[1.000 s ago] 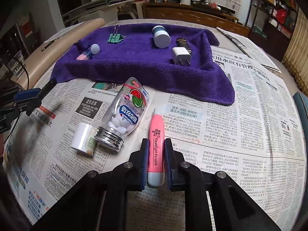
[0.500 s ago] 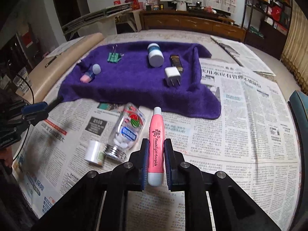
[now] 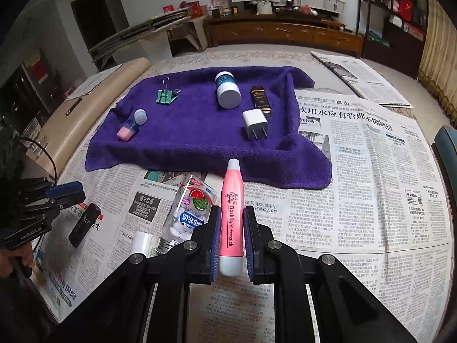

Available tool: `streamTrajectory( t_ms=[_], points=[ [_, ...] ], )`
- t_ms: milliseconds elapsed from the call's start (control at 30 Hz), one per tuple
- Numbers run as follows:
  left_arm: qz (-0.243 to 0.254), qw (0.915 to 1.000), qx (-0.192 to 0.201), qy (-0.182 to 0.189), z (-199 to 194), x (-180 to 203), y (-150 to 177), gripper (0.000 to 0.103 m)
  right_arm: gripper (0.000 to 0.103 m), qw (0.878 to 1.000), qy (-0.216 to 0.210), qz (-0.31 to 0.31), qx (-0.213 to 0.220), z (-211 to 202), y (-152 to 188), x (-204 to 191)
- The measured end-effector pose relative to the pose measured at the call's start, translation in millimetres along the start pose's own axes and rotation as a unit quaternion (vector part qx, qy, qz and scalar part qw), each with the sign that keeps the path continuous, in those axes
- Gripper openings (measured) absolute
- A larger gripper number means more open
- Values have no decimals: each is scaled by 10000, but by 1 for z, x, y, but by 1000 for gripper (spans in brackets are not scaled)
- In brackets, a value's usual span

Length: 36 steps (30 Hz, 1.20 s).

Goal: Organize rigid objects
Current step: 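Carry power bank and highlighter onto the purple towel and open both tools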

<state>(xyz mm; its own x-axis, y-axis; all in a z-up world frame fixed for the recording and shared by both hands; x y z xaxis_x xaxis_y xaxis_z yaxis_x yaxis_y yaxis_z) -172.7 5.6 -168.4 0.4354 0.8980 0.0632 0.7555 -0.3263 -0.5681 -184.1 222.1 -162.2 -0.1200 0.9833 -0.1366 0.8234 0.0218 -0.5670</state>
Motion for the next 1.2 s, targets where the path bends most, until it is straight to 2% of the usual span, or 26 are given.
streamTrajectory(
  t_ms=[233, 433, 467, 667, 767, 833, 867, 1033, 1200],
  points=[
    [181, 9996, -224, -40, 3, 3, 36, 15, 16, 9999, -65, -118, 4, -3, 5, -9],
    [244, 9995, -216, 13, 4, 9, 41, 23, 16, 9997, -87, -221, -64, -2, 10, -15],
    [259, 9993, -261, 4, 6, 10, 43, 28, 16, 9997, -81, -224, -68, -2, 11, -15],
    [355, 9991, -198, -133, 8, 15, 48, 37, 16, 9996, -76, -230, -109, 0, 13, -15],
    [285, 9994, -122, -160, 7, 15, 48, 37, 16, 9995, -90, -268, -133, 1, 13, -17],
    [267, 9995, -102, -160, 7, 14, 47, 29, 16, 9995, -95, -278, -151, 2, 14, -18],
    [242, 9996, -96, -127, 6, 14, 47, 21, 16, 9994, -100, -280, -155, 2, 14, -18],
    [164, 9998, -65, -70, 6, 12, 45, 21, 16, 9996, -96, -244, -139, 0, 13, -16],
    [109, 9999, 128, -19, -5, 11, 31, 21, 16, 9997, -113, -197, -108, -2, 11, -13]
  ],
)
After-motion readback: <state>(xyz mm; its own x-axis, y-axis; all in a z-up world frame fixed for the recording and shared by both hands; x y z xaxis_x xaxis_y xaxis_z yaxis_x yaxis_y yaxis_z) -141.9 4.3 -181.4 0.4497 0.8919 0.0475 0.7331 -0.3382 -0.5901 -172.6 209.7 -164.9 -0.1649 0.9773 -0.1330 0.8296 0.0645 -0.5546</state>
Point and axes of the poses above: each gripper's, at about its wrist camera, not at the fingertips, and z roughly the way its jaws point, x to its right, y to its underside, the point moved 8 cm from there along z, roughly the way its jaws point
